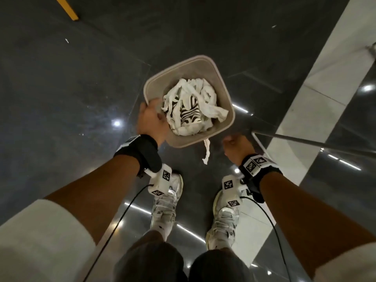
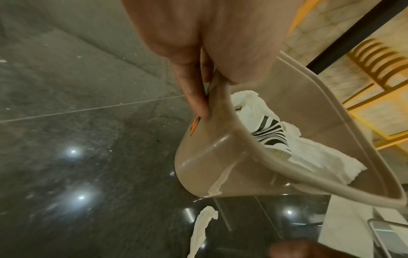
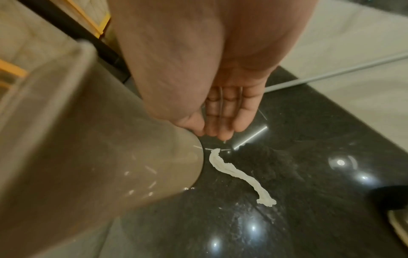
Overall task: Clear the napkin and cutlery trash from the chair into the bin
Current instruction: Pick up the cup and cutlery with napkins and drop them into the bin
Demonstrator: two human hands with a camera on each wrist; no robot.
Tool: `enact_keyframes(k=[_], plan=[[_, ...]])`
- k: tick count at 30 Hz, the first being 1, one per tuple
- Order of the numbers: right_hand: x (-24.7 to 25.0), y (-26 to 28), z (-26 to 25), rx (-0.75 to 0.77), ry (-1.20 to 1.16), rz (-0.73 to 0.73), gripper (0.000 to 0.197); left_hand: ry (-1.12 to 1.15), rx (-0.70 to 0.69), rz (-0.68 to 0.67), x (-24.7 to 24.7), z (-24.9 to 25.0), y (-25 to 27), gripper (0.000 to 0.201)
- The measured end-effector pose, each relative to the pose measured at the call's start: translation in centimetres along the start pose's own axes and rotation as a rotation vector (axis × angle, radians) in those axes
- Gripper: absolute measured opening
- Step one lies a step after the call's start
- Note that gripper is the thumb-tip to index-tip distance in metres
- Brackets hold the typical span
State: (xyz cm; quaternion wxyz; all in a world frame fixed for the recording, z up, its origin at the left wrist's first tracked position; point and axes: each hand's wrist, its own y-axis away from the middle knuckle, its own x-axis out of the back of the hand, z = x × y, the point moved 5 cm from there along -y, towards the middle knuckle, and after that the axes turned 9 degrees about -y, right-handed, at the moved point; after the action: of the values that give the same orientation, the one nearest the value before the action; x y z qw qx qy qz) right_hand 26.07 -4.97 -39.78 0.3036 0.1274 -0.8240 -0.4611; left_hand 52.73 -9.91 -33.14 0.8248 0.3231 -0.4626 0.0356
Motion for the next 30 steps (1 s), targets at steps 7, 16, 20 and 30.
enact_keyframes(k=[7, 16, 20, 30], plan=[[-9.3, -7.9, 2.5, 0.003, 0.336, -0.18, 0.041, 0.097, -0.149, 0.171, -1.2, -0.1, -1.9, 0.033], [-8.8, -7.7, 1.8, 0.036, 0.287, -0.124, 0.032, 0.074, -0.158, 0.09, -0.8, 0.5, -1.3, 0.041], [-1.7, -1.8, -0.4, 0.039, -0.258, 0.042, 0.033, 0.042, -0.079, -0.035, -0.3, 1.6, 0.1, 0.072], [2.4, 6.3, -10.7, 0.246, -0.615, -0.165, 0.02, 0.155, -0.076, -0.248, -2.3, 3.1, 3.8, 0.1]])
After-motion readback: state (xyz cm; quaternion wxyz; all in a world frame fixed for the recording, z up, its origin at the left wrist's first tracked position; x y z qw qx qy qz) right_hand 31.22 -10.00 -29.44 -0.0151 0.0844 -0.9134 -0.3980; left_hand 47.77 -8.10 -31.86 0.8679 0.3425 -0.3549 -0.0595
